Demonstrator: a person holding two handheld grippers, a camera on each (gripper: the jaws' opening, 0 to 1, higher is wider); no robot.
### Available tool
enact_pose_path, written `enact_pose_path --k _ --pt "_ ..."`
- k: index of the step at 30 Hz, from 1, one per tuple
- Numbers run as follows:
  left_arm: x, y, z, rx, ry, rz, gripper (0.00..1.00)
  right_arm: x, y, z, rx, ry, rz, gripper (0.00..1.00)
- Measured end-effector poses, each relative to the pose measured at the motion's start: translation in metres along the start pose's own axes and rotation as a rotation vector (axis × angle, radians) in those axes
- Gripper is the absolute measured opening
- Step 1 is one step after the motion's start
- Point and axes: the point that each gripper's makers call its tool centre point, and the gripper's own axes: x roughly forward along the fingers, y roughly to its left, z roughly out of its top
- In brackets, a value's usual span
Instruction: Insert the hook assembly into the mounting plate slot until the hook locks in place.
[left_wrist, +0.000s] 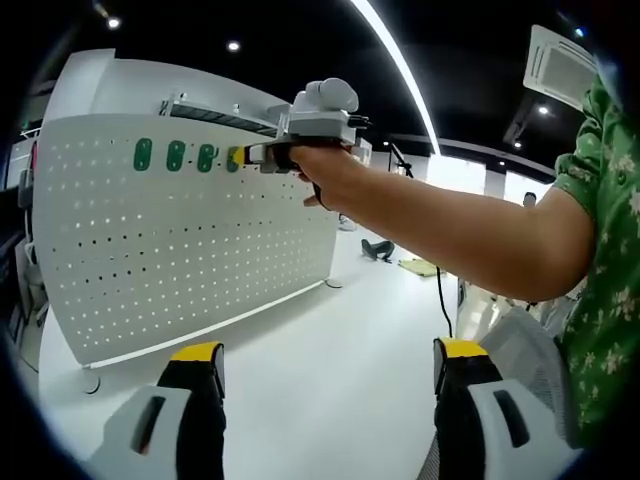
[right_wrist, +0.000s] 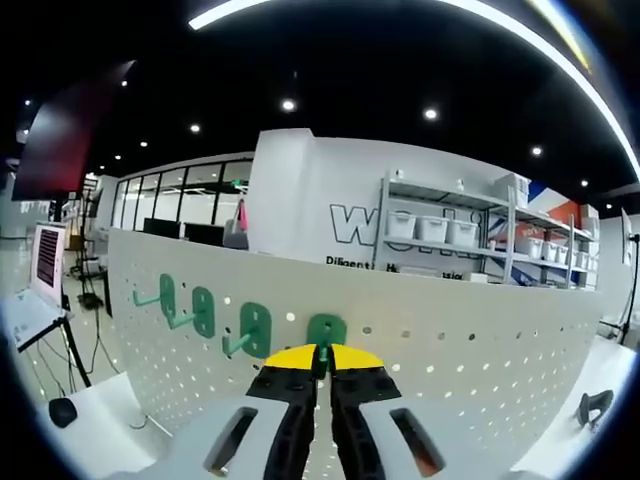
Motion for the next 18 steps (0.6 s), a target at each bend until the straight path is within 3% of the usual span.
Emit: enact_pose_path --k 9,12,15,18 --pt "0.0008 -0.0011 -0.0004 -0.001 0.001 -0.004 0.88 -0.0007 0.0004 -0.0002 -0.016 0.032 -0.008 0.02" --pt "0.0001 -0.0005 -0.0004 -0.003 0.000 -0.002 0.88 -0.0007 0.0007 -0.0009 -0.031 0.032 -0.023 0.02" --pt "-0.0006 0.0002 -0.0016 -0.004 0.002 -0.001 0.88 -0.0006 -0.0017 -0.0008 0.026 0.023 -0.035 0.02" --pt "-0.0011 0.0001 -0.0011 -0.004 0.000 0.000 0.88 -0.0014 0.0008 -0.0011 -0.002 0.018 -0.051 0.01"
